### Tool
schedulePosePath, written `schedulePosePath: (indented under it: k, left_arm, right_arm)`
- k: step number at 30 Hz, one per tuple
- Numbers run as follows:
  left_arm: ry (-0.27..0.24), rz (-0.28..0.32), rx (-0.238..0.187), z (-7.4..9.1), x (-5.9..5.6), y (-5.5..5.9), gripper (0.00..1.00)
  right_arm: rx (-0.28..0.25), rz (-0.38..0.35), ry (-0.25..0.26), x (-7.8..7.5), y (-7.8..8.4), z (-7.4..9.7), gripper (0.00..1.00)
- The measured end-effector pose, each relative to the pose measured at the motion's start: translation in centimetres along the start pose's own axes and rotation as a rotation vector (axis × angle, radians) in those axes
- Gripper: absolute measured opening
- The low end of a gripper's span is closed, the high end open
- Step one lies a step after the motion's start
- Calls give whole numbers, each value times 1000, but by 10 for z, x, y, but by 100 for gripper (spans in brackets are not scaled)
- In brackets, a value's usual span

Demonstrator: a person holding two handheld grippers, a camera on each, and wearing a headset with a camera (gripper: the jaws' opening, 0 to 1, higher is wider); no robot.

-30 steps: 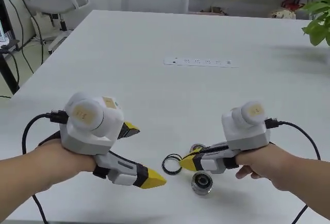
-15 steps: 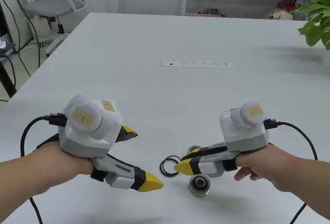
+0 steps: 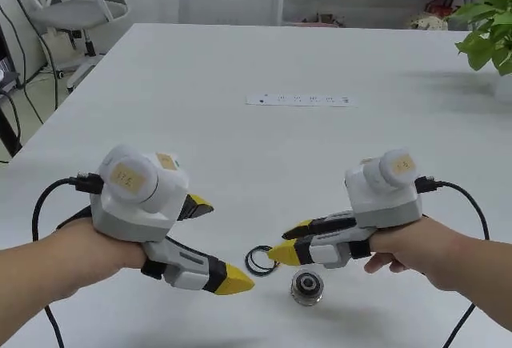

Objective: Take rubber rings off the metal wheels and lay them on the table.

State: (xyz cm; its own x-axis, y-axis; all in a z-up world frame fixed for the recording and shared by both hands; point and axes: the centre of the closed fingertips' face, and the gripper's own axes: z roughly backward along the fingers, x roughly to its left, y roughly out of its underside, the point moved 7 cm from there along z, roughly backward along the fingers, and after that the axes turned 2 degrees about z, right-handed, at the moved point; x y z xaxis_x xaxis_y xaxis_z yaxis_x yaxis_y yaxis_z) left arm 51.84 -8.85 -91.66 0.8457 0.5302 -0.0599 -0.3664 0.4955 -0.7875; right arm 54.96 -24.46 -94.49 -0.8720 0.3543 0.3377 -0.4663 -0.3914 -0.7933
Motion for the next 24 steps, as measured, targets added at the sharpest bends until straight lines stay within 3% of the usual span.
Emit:
schedulePosePath:
  k: [9, 24]
  left_arm:
    - [-2, -2, -3, -4, 2, -6, 80]
    - [-1, -14, -13, -16, 6, -21, 76]
  right_arm:
    - [-46, -11, 42, -11, -2, 19, 31]
    - [-77, -20, 96, -27, 5, 42, 34]
